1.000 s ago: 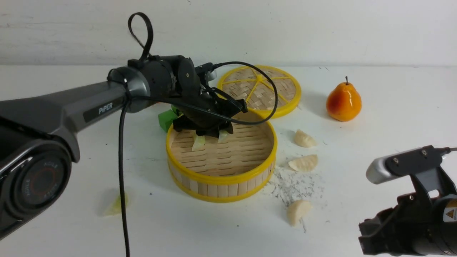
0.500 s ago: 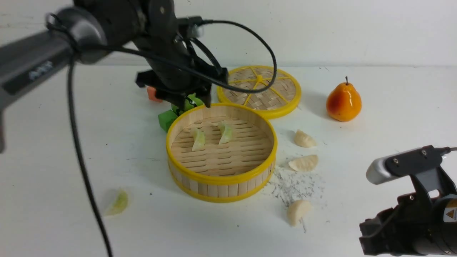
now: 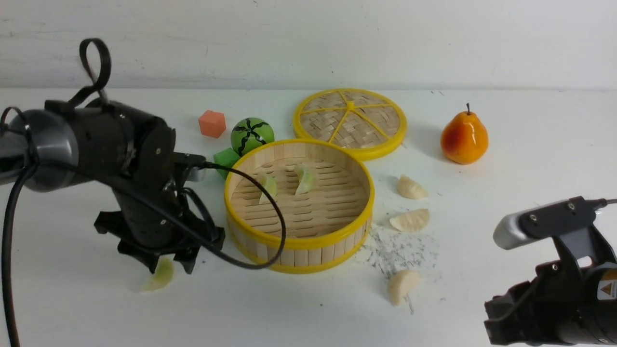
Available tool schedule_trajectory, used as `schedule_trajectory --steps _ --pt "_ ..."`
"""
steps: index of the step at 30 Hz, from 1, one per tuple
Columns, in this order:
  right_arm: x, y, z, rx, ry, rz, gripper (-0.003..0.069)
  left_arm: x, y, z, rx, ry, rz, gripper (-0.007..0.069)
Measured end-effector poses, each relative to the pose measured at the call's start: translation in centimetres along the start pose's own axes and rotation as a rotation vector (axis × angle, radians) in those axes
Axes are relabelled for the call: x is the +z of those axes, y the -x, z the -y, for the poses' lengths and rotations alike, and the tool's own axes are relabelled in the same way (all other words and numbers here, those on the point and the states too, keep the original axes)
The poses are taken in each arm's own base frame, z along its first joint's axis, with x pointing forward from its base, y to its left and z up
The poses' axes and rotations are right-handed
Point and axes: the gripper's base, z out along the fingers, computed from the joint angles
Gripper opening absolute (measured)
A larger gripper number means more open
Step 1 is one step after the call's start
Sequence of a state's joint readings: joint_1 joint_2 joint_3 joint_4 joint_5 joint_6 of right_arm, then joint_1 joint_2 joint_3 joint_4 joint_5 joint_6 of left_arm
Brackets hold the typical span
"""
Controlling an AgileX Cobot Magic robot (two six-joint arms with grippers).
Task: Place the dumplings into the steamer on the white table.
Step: 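Reach for and grasp a dumpling on the table with the left gripper, then place the dumpling into the bamboo steamer basket with the left gripper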
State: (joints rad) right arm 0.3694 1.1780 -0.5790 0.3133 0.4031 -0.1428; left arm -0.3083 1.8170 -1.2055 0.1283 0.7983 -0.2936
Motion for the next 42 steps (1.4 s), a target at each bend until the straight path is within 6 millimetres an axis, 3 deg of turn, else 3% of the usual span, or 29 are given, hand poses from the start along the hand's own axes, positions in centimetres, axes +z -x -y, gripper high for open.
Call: schedule_trajectory --steps 5,8,11,13,16,18,23,27,30,34,37,42 --pt "0.7 -0.2 0.1 -0.001 -0.007 -0.030 0.0085 0.0 0.4 -1.1 -0.060 -0.006 0.032 0.0411" --pt "1.2 -0.3 0.2 0.001 -0.011 -0.048 0.0088 1.0 0.5 -1.3 -0.097 -0.020 0.015 0.0393" --pt "1.6 -0.3 0.3 0.004 -0.013 -0.063 0.0093 3.2 0.2 -1.0 -0.124 -0.028 -0.051 0.0297" --pt "1.7 -0.3 0.3 0.004 -0.014 -0.064 0.0093 3.4 0.4 -0.8 -0.144 -0.043 -0.051 0.0204" --pt "1.7 -0.3 0.3 -0.001 -0.016 -0.063 0.0093 2.9 0.8 -0.6 -0.134 -0.070 -0.050 0.0207" --pt "1.7 -0.3 0.4 -0.008 -0.019 -0.064 0.0093 1.4 1.6 -0.1 -0.114 -0.122 -0.025 0.0207" --pt "1.7 -0.3 0.4 -0.011 -0.021 -0.055 0.0097 -6.1 6.0 2.3 -0.148 -0.396 0.227 0.0207" --pt "1.7 -0.2 0.4 -0.011 -0.022 -0.049 0.0101 -8.0 9.0 6.5 -0.138 -0.541 0.361 0.0207" --pt "1.9 -0.2 0.4 -0.010 -0.024 -0.055 0.0104 -6.6 10.5 9.0 -0.144 -0.572 0.366 0.0207" --pt "2.5 -0.4 0.5 -0.008 -0.028 -0.077 0.0104 -3.4 12.3 11.8 -0.150 -0.572 0.348 0.0207" --pt "2.7 -0.5 0.6 -0.007 -0.029 -0.086 0.0104 0.1 13.3 12.6 -0.190 -0.550 0.338 0.0207" --pt "2.7 -0.5 0.6 -0.010 -0.030 -0.085 0.0108 3.4 13.7 12.9 -0.278 -0.537 0.328 0.0207"
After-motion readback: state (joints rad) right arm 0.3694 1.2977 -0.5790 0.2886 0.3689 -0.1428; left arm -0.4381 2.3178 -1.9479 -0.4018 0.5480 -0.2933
